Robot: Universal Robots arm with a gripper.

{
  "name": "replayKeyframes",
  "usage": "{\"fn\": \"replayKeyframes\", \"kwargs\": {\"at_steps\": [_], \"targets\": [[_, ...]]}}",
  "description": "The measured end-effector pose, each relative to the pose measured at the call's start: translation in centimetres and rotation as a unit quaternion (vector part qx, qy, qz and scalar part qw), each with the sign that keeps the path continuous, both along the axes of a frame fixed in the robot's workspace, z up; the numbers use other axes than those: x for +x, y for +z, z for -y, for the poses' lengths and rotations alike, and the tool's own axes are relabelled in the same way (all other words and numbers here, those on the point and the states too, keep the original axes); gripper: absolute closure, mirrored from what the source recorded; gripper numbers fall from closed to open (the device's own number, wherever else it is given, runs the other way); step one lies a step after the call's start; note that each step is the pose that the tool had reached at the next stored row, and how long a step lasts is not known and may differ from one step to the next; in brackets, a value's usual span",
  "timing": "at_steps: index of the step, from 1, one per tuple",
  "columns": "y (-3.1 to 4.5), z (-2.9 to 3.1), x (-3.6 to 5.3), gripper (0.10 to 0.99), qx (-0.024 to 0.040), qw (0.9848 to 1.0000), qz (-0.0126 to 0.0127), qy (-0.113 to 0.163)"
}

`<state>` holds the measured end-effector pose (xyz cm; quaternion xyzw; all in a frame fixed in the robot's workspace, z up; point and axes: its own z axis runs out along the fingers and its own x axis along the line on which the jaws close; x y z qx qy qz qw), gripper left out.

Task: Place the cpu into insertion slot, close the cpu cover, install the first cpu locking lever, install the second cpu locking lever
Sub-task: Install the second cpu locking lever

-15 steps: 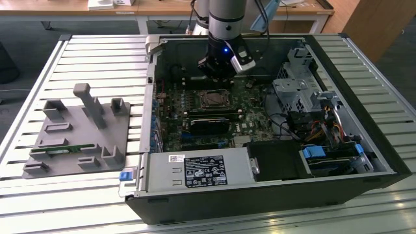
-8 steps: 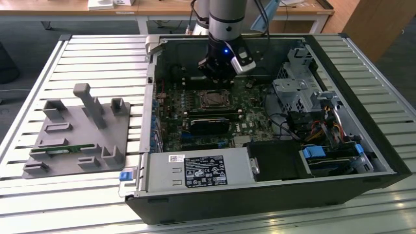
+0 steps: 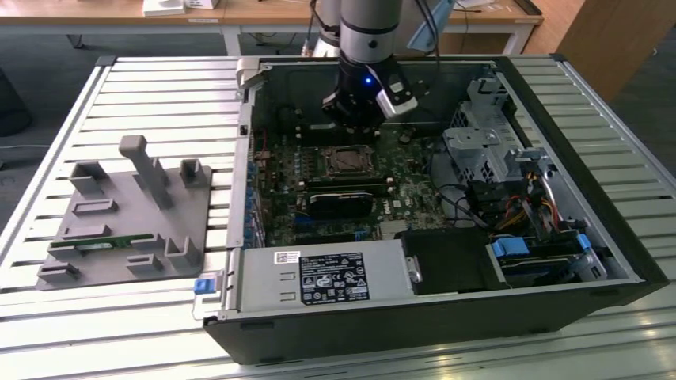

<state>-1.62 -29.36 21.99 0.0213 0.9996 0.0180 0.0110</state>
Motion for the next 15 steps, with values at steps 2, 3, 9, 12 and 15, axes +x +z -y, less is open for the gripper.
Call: {"fn": "replayKeyframes", "kwargs": {"at_steps": [2, 3, 9, 12, 15], "targets": [[0.69, 0.0, 0.0, 0.98, 0.0, 1.0, 0.0, 0.0], [1.09, 0.0, 0.0, 0.98, 0.0, 1.0, 0.0, 0.0], [2.54, 0.01, 0.0, 0.98, -0.0001, 1.0, 0.0, 0.0], [2.55, 0.33, 0.0, 0.98, 0.0, 1.0, -0.0001, 0.0], [2.54, 0.98, 0.0, 0.98, 0.0004, 1.0, 0.0, 0.0]]}}
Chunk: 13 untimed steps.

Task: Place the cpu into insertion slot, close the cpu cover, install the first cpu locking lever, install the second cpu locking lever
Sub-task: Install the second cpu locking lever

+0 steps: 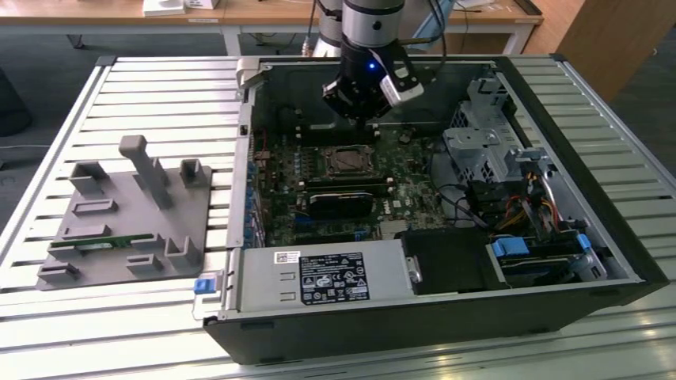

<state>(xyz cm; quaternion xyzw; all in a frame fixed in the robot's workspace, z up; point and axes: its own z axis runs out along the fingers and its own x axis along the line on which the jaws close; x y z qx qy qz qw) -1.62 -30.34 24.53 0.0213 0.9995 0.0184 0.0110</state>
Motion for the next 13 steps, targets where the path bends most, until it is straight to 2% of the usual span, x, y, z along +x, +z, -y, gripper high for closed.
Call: {"fn": "replayKeyframes", "kwargs": {"at_steps": [3, 5, 6, 10, 13], "targets": [[0.0, 0.77, 0.0, 0.98, 0.0007, 1.0, 0.0, 0.0], [0.01, 1.25, 0.0, 0.98, 0.0043, 1.0, -0.0001, 0.0], [0.01, 1.4, 0.0, 0.98, 0.0109, 0.9999, -0.0001, 0.0], [0.0, 1.72, 0.0, 0.98, 0.0448, 0.999, -0.0011, 0.0], [-0.01, 2.19, 0.0, 0.98, 0.0457, 0.999, -0.0012, 0.0]]}}
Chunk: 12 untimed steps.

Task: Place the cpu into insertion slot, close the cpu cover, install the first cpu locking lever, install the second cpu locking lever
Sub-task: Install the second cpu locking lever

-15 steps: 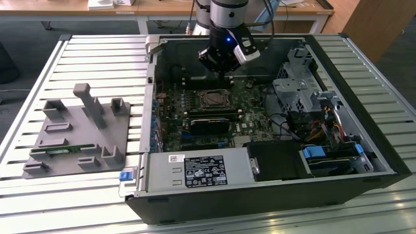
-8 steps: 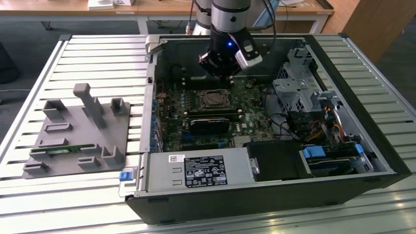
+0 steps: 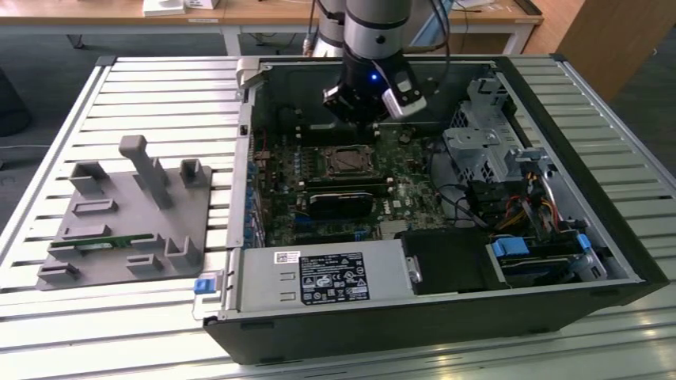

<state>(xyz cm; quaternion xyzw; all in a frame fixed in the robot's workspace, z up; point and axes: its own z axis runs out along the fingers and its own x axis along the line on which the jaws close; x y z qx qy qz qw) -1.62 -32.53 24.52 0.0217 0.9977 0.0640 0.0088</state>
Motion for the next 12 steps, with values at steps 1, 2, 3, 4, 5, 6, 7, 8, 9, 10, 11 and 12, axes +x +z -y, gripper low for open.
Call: {"fn": "replayKeyframes", "kwargs": {"at_steps": [1, 2, 3, 4, 5, 6, 7, 8, 9, 10, 11, 12], "targets": [[0.0, 0.17, 0.0, 0.98, 0.0, 1.0, -0.0001, 0.0], [-0.01, 0.37, 0.0, 0.98, 0.0, 1.0, -0.0001, 0.0], [-0.01, 0.6, 0.0, 0.98, 0.0, 1.0, -0.0002, 0.0], [-0.02, 0.82, 0.0, 0.98, 0.0, 1.0, -0.0002, 0.0], [-0.02, 1.08, 0.0, 0.98, 0.0, 1.0, -0.0003, 0.0], [-0.03, 1.3, 0.0, 0.98, -0.0001, 1.0, -0.0004, 0.0], [-0.03, 1.53, 0.0, 0.98, 0.0, 1.0, -0.0005, 0.0], [-0.04, 1.73, 0.0, 0.98, 0.0, 1.0, -0.0005, 0.0], [-0.05, 1.92, 0.0, 0.98, 0.0, 1.0, -0.0005, 0.0], [-0.07, 2.14, 0.0, 0.98, 0.0001, 1.0, -0.0006, 0.0], [-0.1, 2.35, 0.0, 0.98, 0.0003, 1.0, -0.0006, 0.0], [-0.12, 2.56, 0.0, 0.98, 0.0004, 1.0, -0.0006, 0.0]]}}
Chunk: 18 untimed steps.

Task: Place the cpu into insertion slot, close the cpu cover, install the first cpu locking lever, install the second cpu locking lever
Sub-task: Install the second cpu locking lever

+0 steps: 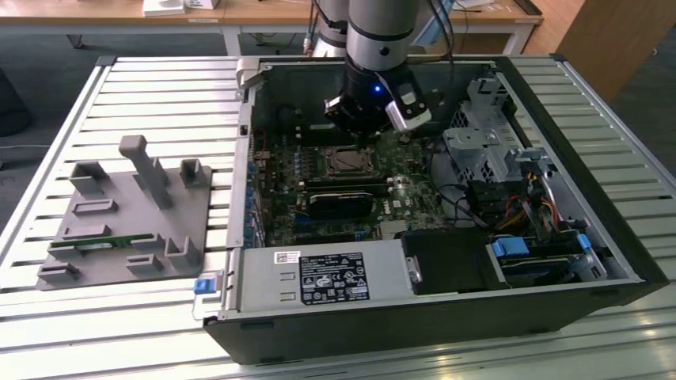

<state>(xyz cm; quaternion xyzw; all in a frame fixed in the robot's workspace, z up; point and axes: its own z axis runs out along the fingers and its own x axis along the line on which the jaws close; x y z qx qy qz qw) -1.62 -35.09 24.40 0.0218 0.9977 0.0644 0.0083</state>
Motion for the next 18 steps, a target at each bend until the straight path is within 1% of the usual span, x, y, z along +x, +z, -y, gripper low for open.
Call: {"fn": "replayKeyframes", "kwargs": {"at_steps": [1, 3, 5, 11, 14, 18], "targets": [[-0.07, 0.41, 0.0, 0.98, 0.0004, 1.0, 0.0, 0.0], [-0.18, 0.8, 0.0, 0.98, 0.0012, 1.0, -0.0002, 0.0], [-0.31, 1.14, 0.0, 0.98, 0.0023, 1.0, -0.0012, 0.0], [-0.62, 1.63, 0.0, 0.98, 0.0024, 1.0, -0.0041, 0.0], [-0.65, 1.9, 0.0, 0.98, 0.0024, 1.0, -0.0043, 0.0], [-0.72, 2.61, 0.0, 0.98, 0.0025, 1.0, -0.0043, 0.0]]}}
